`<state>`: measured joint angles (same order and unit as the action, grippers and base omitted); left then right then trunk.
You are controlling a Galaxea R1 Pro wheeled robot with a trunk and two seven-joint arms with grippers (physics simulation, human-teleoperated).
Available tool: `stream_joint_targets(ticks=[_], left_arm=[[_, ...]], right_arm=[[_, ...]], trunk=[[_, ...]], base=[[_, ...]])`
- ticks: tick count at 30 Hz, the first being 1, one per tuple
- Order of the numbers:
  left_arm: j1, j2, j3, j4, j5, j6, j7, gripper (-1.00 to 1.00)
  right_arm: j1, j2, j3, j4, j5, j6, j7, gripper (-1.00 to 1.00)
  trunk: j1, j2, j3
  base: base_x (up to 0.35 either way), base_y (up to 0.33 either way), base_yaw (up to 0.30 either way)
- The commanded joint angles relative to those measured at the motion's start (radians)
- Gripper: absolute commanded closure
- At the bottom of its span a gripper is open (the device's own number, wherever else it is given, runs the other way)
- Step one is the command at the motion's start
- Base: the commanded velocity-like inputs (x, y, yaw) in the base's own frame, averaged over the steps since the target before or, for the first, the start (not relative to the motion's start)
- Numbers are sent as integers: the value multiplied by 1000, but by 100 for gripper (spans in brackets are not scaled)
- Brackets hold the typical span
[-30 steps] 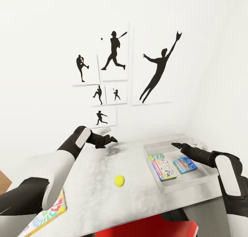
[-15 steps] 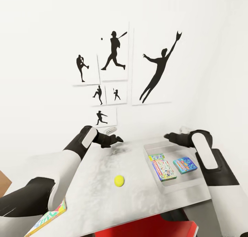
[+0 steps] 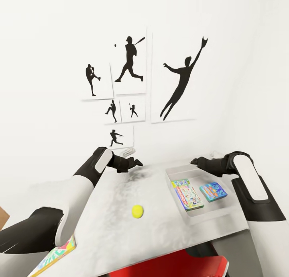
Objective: Put all the toys in the child's room - the three board games (two on the bed and one on the table), the two jigsaw puzzles on the table, and the tennis ball on the table - inside the toy box on the table in the child's room.
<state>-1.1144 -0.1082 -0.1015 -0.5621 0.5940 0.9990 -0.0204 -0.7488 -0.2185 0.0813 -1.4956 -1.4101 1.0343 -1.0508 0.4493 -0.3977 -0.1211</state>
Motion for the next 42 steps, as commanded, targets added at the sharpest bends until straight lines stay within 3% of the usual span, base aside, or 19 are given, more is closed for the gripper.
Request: stream_joint_targets(ticks=[1, 11, 21, 42], left_arm=[[-1, 1, -2, -1, -2, 3, -2, -100], [-1, 24, -3, -36, -2, 3, -5, -100], [-1, 24, -3, -41, -2, 3, -5, -100], [-1, 24, -2, -41, -2, 3, -3, -100]], right_arm=[[-1, -1, 2, -1, -11, 5, -18, -100], [0, -2, 0, -3, -15, 6, -30, -100], [0, -2, 0, 0, -15, 7, -32, -100], [0, -1, -2, 2, -12, 12, -32, -100]], trunk=[[1, -2, -2], [1, -2, -3], [1, -2, -3], [1, -2, -3]], base=[[-14, 184, -246], [-10, 45, -147], [-59, -77, -179], [34, -5, -57]])
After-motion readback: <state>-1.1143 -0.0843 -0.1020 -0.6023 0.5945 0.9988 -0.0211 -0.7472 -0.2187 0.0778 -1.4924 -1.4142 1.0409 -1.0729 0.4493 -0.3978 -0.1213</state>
